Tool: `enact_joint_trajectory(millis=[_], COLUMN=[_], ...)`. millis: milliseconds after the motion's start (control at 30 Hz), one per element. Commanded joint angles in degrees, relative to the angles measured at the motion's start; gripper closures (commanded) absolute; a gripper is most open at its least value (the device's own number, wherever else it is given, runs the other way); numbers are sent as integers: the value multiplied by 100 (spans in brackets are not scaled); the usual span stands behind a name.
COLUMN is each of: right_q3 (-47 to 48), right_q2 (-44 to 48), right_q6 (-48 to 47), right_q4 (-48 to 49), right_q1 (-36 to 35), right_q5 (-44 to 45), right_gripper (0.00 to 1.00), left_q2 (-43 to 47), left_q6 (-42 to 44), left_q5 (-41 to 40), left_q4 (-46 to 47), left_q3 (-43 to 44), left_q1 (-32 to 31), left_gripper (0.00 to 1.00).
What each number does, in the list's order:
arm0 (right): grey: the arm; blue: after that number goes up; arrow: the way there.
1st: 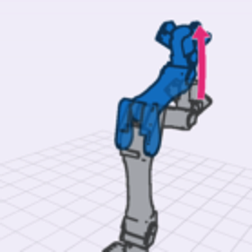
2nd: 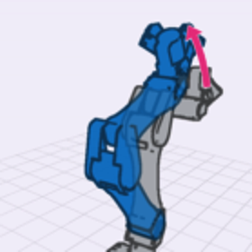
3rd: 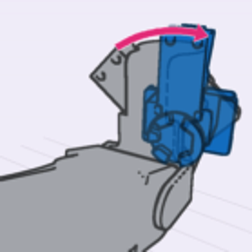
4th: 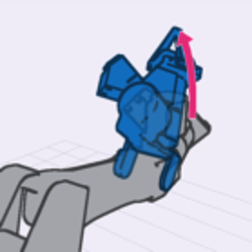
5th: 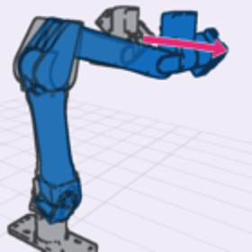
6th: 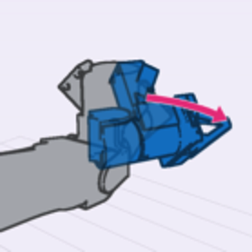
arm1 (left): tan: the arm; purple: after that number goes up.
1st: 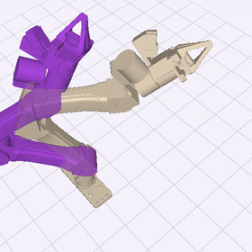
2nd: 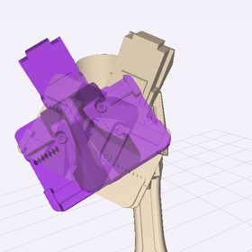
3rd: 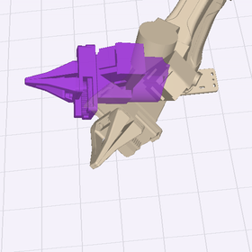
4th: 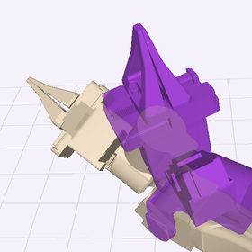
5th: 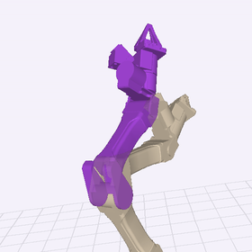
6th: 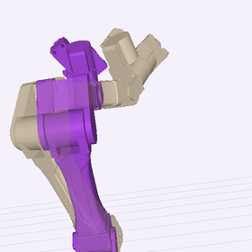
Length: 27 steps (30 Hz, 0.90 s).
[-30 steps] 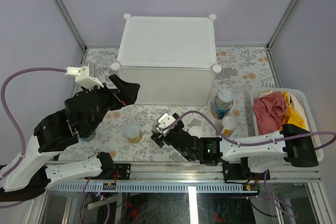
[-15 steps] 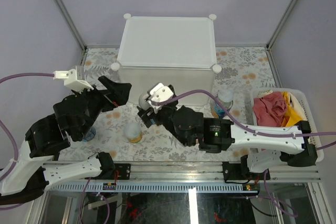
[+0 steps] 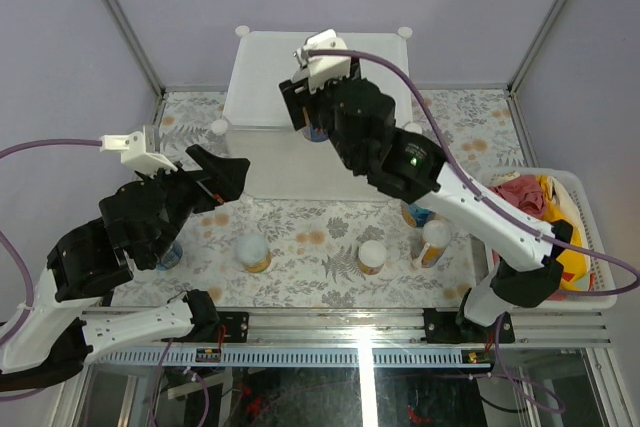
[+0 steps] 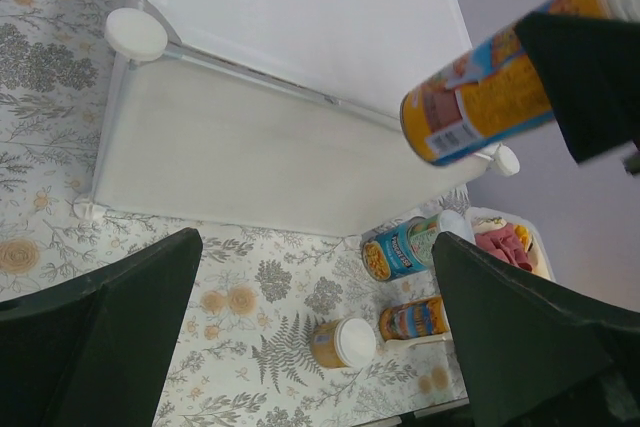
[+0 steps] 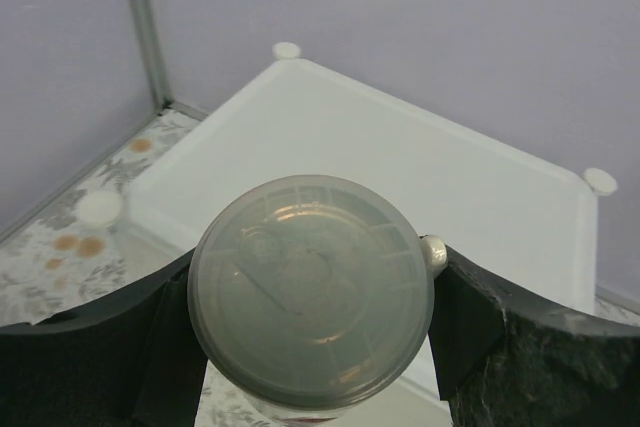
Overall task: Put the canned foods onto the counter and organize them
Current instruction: Pick up the canned food from the center of the board, then place the canned food on the counter.
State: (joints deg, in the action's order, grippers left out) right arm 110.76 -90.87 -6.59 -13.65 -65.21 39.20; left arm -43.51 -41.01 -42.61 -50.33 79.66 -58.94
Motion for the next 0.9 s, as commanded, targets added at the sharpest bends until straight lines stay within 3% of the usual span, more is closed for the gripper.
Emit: enact_joint_trajectory(millis=[0, 467, 867], right_q3=[810, 3216, 3782], right_q2=[-50, -1704, -2191], right_q6=[9, 355, 763], right_q4=[292, -493, -437], right_q1=[756, 2769, 3917], right_q5=[-534, -1430, -1993], right_gripper=[100, 100, 100], left_q2=[-22, -15, -48], left_q6=[94, 135, 41], left_q5=[-49, 319, 437], left_q4=[304, 580, 562], left_q3=[-38, -363, -552], left_q1=[-12, -10, -5], left_gripper=[0, 0, 0])
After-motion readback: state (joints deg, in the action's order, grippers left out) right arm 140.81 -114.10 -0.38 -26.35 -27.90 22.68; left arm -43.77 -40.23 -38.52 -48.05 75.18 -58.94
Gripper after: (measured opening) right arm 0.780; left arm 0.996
